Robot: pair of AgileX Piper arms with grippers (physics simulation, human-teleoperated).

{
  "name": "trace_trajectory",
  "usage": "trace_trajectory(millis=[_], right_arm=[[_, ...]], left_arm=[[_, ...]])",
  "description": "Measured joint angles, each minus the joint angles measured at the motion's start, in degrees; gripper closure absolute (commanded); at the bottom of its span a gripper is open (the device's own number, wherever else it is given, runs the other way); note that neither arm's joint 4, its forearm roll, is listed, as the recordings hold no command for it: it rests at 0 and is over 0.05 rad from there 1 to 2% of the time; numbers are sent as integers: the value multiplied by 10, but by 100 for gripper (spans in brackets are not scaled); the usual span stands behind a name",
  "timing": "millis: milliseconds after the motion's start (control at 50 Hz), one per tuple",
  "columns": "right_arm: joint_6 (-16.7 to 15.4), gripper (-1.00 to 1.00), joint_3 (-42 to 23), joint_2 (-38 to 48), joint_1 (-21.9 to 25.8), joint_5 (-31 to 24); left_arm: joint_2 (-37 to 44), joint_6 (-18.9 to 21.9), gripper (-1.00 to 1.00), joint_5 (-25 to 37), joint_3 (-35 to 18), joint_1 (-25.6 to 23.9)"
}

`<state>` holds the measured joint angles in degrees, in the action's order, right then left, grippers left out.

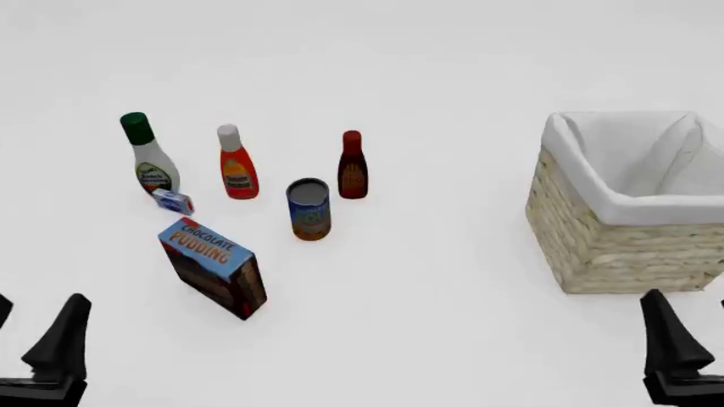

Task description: Pick the bbq sauce and place it in the basket.

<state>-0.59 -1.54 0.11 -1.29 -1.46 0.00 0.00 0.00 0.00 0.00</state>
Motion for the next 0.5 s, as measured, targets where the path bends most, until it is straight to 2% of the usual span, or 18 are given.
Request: trace_trajectory(millis=[260,500], right_arm=[[-2,-100,8,5,14,11],[-6,-100,-19,28,29,11]], left_arm=[[0,0,-100,0,0,0],[0,0,-100,0,0,0]])
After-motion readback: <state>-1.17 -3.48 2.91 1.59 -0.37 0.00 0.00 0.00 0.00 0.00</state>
